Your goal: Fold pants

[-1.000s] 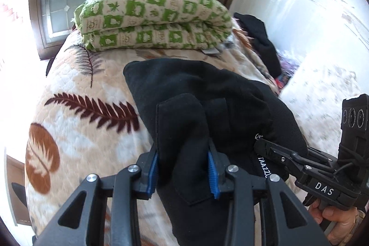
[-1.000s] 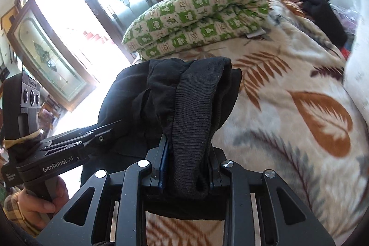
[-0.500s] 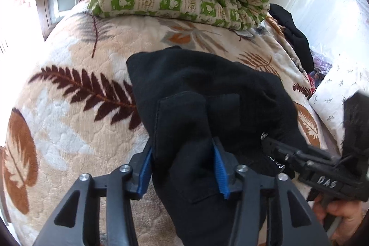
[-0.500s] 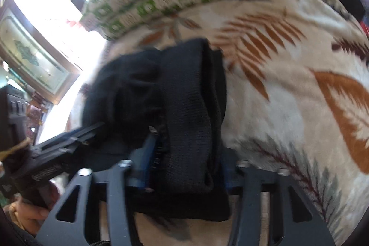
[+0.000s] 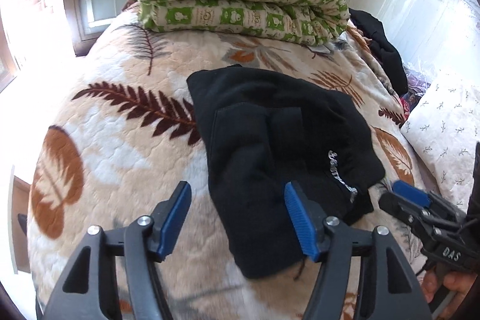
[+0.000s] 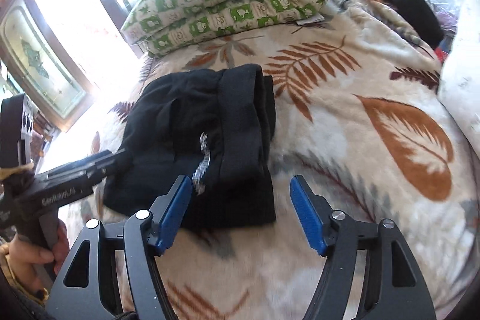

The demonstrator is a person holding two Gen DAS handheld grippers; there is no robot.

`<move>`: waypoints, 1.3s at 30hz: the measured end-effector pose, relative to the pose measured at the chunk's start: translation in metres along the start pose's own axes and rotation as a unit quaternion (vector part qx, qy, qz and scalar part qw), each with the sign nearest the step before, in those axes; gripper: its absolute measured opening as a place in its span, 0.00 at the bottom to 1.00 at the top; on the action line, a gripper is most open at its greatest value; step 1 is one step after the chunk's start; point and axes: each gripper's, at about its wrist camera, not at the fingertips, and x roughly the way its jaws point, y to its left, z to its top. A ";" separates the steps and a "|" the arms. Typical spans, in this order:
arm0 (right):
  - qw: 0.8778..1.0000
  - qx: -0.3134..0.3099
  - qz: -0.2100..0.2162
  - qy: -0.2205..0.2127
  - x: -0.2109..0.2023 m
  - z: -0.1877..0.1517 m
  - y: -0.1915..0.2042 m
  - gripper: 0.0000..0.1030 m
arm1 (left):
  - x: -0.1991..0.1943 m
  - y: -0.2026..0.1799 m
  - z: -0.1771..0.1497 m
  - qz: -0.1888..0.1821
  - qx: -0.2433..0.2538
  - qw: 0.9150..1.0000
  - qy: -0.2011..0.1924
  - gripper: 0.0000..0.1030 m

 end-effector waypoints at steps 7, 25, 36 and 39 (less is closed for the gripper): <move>1.000 0.020 0.009 -0.014 -0.045 -0.024 0.005 0.69 | -0.040 -0.020 -0.019 0.009 0.032 0.999 -0.012 0.81; 0.992 -0.044 -0.069 -0.097 -0.150 -0.044 0.058 0.97 | -0.126 -0.047 -0.053 0.044 0.068 0.995 -0.059 1.00; 0.993 -0.049 -0.072 -0.080 -0.171 -0.065 0.069 1.00 | -0.156 -0.045 -0.067 0.065 0.056 0.993 -0.077 1.00; 0.993 -0.048 -0.074 -0.078 -0.178 -0.068 0.071 1.00 | -0.164 -0.047 -0.070 0.073 0.058 0.992 -0.085 1.00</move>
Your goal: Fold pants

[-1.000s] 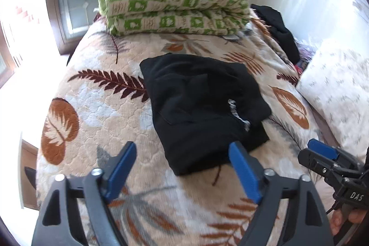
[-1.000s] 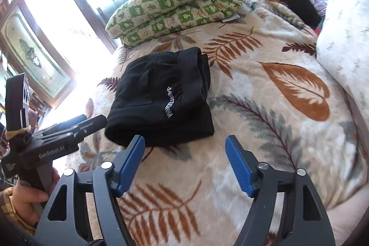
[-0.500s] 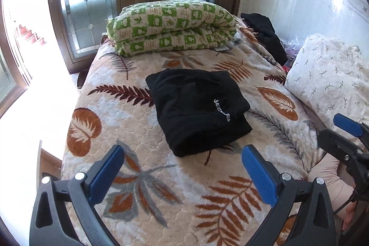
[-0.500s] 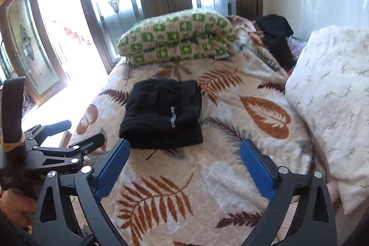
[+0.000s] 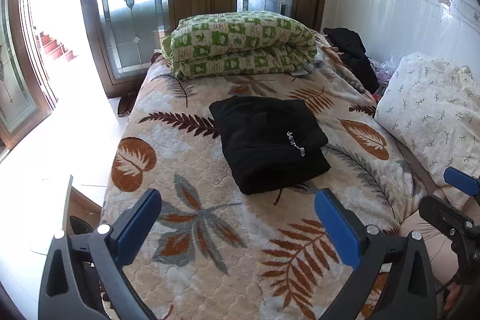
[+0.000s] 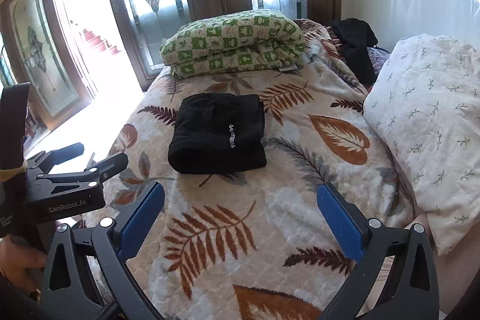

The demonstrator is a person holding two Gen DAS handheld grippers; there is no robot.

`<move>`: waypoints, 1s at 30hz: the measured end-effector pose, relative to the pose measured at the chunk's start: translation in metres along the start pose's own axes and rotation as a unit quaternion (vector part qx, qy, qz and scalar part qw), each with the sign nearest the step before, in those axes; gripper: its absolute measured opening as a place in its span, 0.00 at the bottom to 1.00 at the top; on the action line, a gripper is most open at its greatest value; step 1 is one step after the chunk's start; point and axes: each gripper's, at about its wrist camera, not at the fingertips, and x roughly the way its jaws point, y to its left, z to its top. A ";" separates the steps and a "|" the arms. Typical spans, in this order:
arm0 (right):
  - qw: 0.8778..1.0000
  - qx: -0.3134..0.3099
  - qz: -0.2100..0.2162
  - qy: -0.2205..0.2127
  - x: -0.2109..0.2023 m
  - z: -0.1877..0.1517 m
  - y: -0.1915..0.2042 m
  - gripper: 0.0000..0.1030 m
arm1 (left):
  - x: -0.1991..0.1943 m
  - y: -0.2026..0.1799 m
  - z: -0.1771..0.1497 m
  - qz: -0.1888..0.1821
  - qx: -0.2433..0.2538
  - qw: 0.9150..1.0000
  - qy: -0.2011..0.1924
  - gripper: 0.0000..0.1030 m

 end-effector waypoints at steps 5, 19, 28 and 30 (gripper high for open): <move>1.000 -0.003 0.002 -0.002 -0.010 0.001 0.002 1.00 | -0.009 -0.002 0.001 0.018 0.004 1.000 -0.009 1.00; 1.000 -0.007 0.003 -0.009 -0.021 0.005 0.008 1.00 | -0.023 -0.005 0.000 0.023 0.001 1.000 -0.019 1.00; 1.000 -0.008 0.002 -0.014 -0.025 0.009 0.011 1.00 | -0.030 -0.006 0.003 0.036 -0.001 0.999 -0.030 1.00; 1.000 -0.009 0.000 -0.012 -0.025 0.009 0.012 1.00 | -0.029 -0.006 0.002 0.033 -0.003 0.999 -0.027 1.00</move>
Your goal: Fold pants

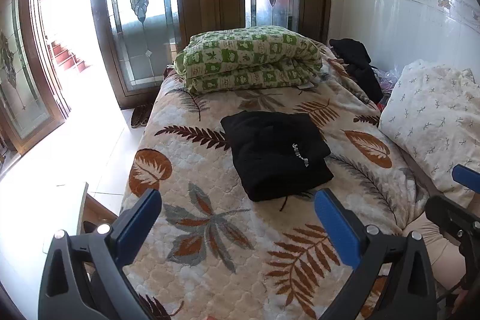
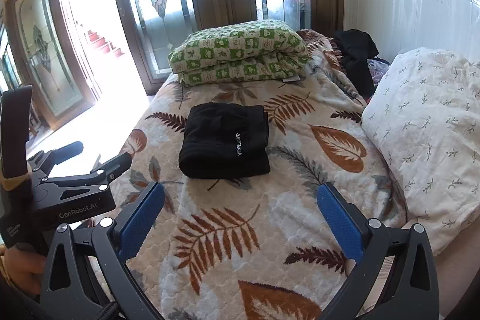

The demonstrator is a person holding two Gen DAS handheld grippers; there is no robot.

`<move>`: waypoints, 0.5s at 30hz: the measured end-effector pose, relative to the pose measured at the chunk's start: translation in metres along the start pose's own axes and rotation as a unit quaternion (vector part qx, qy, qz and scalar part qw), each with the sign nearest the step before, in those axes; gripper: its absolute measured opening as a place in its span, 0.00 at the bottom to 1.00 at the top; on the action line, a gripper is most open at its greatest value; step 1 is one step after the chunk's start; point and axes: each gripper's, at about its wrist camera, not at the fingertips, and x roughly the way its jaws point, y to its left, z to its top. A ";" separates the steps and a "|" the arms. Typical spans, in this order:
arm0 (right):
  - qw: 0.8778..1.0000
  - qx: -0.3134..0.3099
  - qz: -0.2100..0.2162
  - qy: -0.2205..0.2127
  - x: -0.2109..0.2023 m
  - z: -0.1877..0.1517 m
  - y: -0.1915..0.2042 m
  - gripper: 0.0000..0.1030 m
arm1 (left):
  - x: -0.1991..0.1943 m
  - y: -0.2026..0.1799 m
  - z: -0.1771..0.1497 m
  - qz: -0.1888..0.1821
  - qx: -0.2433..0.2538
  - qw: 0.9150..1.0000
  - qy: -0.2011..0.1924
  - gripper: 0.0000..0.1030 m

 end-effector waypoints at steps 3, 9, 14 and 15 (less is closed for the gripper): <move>1.000 -0.002 0.000 0.003 0.000 0.000 0.001 1.00 | 0.000 0.000 0.000 -0.001 0.001 1.000 0.001 1.00; 1.000 -0.003 -0.001 0.003 0.000 -0.001 0.003 1.00 | -0.001 -0.001 -0.001 -0.003 0.000 1.000 0.001 1.00; 1.000 -0.002 -0.001 0.004 -0.001 -0.001 0.003 1.00 | -0.001 -0.003 -0.002 0.000 0.003 1.000 0.001 1.00; 1.000 -0.002 -0.001 0.004 -0.001 -0.001 0.003 1.00 | -0.002 -0.003 -0.002 0.000 0.003 1.000 0.002 1.00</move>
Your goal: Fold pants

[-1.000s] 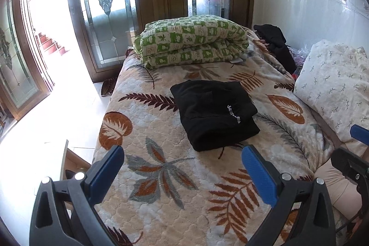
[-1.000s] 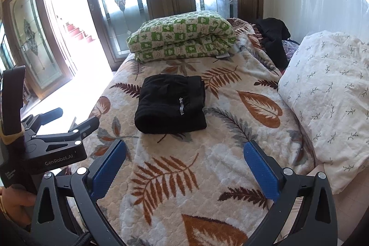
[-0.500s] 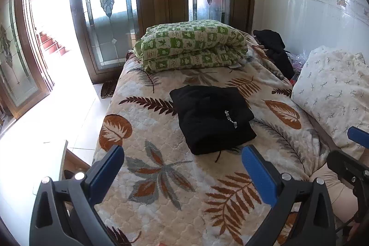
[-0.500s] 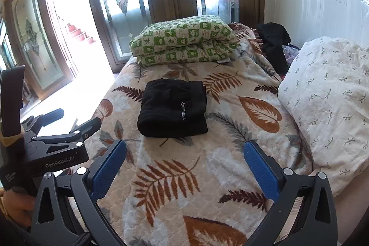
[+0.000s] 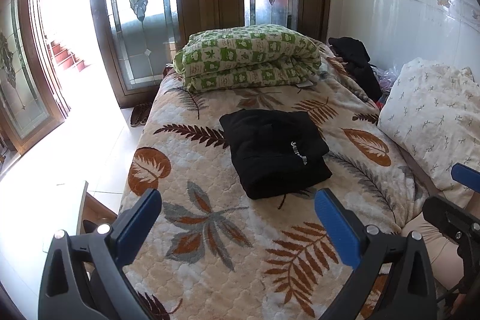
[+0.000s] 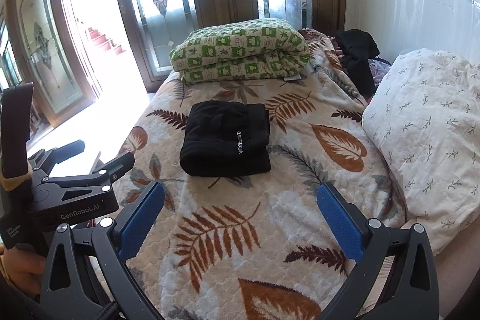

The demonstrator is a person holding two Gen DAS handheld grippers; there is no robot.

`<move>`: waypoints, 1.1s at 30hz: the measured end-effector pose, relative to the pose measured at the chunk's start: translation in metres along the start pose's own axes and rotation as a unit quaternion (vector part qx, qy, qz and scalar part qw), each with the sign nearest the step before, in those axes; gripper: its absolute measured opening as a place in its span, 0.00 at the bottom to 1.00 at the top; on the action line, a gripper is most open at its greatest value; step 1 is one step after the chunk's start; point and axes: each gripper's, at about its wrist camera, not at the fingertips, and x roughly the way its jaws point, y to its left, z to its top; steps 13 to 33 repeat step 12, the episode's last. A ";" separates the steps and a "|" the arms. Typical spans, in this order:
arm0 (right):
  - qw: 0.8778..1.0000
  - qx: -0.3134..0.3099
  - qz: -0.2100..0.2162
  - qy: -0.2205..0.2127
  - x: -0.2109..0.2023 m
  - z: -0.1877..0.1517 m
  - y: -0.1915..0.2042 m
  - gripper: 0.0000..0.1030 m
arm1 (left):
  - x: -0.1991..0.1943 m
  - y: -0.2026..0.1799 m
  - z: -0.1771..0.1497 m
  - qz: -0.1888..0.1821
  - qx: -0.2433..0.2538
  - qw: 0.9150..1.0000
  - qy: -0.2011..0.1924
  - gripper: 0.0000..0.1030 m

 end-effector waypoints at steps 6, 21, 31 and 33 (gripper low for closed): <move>1.000 -0.002 0.000 -0.002 -0.003 0.002 0.001 1.00 | 0.000 -0.001 -0.001 -0.002 -0.002 1.000 0.003 1.00; 1.000 -0.002 -0.002 0.001 -0.002 0.001 0.002 1.00 | 0.006 -0.001 -0.006 -0.008 -0.004 1.000 0.014 1.00; 1.000 -0.002 -0.002 0.001 -0.002 0.001 0.002 1.00 | 0.006 -0.001 -0.006 -0.008 -0.004 1.000 0.014 1.00; 1.000 -0.002 -0.002 0.001 -0.002 0.001 0.002 1.00 | 0.006 -0.001 -0.006 -0.008 -0.004 1.000 0.014 1.00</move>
